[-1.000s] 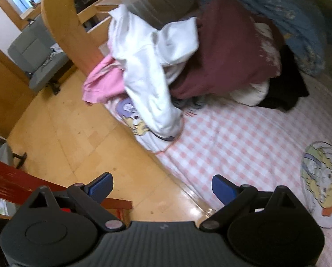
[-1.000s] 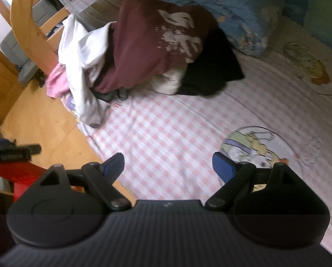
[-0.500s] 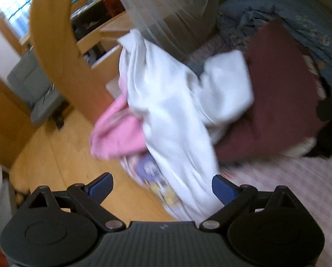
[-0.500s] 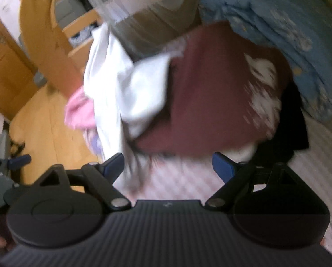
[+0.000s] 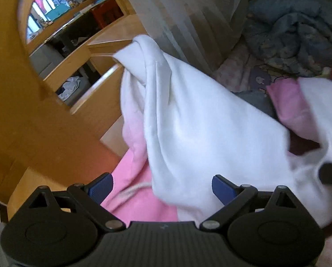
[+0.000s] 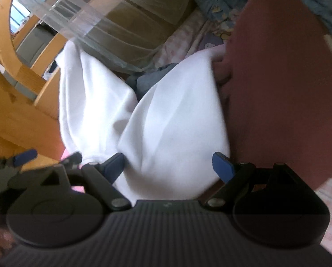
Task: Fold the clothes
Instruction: 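Grasp the white-pink sweatshirt from the pile with both grippers and lift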
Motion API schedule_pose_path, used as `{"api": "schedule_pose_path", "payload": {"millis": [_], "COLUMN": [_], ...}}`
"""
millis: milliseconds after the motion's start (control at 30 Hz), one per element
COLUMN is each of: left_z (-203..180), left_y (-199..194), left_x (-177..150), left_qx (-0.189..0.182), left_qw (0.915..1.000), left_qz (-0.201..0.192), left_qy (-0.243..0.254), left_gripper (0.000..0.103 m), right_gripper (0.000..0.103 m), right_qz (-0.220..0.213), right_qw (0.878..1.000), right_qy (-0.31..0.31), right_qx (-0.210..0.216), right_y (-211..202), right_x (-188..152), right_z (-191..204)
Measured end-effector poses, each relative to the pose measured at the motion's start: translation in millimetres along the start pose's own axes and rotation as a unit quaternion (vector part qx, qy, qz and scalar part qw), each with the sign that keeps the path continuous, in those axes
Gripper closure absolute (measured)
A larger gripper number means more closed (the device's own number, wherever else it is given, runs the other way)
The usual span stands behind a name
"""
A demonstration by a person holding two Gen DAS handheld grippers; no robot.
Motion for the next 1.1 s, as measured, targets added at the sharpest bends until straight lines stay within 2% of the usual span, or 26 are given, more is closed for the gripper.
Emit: {"api": "schedule_pose_path", "payload": {"millis": [167, 300, 333, 400, 467, 500, 533, 567, 600, 633, 667, 700, 733, 833, 933, 1100], "left_z": [-12.4, -29.8, -34.5, -46.4, -58.6, -69.3, -80.0, -91.2, -102.8, -112.2, -122.2, -128.7, -129.3, -144.8, -147.8, -154.4], "left_y": [53.3, 86.0, 91.7, 105.6, 118.9, 121.2, 123.6, 124.5, 121.6, 116.6, 108.8, 102.0, 95.5, 56.5, 8.4, -76.2], "left_x": [20.3, 31.4, 33.2, 38.0, 43.8, 46.5, 49.3, 52.2, 55.4, 58.0, 60.7, 64.4, 69.2, 75.2, 79.6, 93.9], "left_qx": [-0.008, -0.045, -0.057, -0.084, -0.105, -0.11, -0.115, -0.117, -0.115, -0.118, -0.133, -0.152, -0.174, -0.206, -0.236, -0.233], "left_qw": [0.9995, 0.9975, 0.9966, 0.9943, 0.9919, 0.9912, 0.9904, 0.99, 0.9905, 0.9904, 0.9889, 0.9865, 0.983, 0.9759, 0.9674, 0.9601], "left_qz": [0.029, 0.051, 0.053, 0.061, 0.07, 0.073, 0.076, 0.076, 0.069, 0.058, 0.043, 0.028, 0.014, -0.026, -0.063, -0.124], "left_qy": [0.008, -0.017, -0.025, -0.023, -0.013, -0.003, 0.006, 0.018, 0.031, 0.043, 0.05, 0.056, 0.058, 0.069, 0.068, 0.091], "left_gripper": [0.006, 0.006, 0.009, 0.02, 0.045, 0.054, 0.077, 0.084, 0.086, 0.089, 0.09, 0.09, 0.091, 0.093, 0.094, 0.094], "right_gripper": [0.013, 0.009, 0.009, 0.009, 0.009, 0.009, 0.008, 0.01, 0.023, 0.039, 0.045, 0.06, 0.066, 0.073, 0.074, 0.076], "right_qz": [0.003, -0.001, -0.002, -0.001, 0.002, 0.004, 0.005, 0.007, 0.007, 0.005, 0.003, -0.002, -0.005, -0.012, -0.028, -0.06], "right_qw": [1.0, 0.999, 0.999, 0.998, 0.998, 0.998, 0.998, 0.998, 0.999, 0.999, 1.0, 1.0, 0.999, 0.994, 0.984, 0.962], "right_qy": [-0.008, -0.007, -0.009, -0.012, -0.009, -0.007, -0.006, -0.004, -0.002, 0.0, -0.001, -0.003, -0.004, -0.032, -0.074, -0.115], "right_qx": [-0.03, -0.046, -0.052, -0.063, -0.06, -0.059, -0.057, -0.055, -0.049, -0.033, -0.017, 0.003, 0.031, 0.108, 0.16, 0.239], "right_y": [31.0, 44.0, 46.2, 53.2, 64.9, 70.8, 76.6, 82.5, 86.4, 87.1, 85.4, 81.1, 74.8, 46.3, 6.4, -72.0], "right_x": [0.7, 6.8, 7.5, 8.3, 8.8, 9.0, 9.2, 9.4, 9.9, 10.5, 11.0, 11.5, 11.3, 8.6, 2.7, -6.1], "right_z": [7.7, 1.1, -1.7, -5.9, -3.7, -2.6, -1.6, -0.5, 0.0, 0.6, 1.8, 3.5, 7.3, 29.7, 54.3, 83.1]}}
Point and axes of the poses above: each gripper's, at about its wrist camera, not at the fingertips, and y roughly the way its jaws point, z to its left, x to its top, the point moved 10 cm from there along y, roughly the way its jaws point, and after that the axes turned 12 degrees about z, right-handed, at the moved point
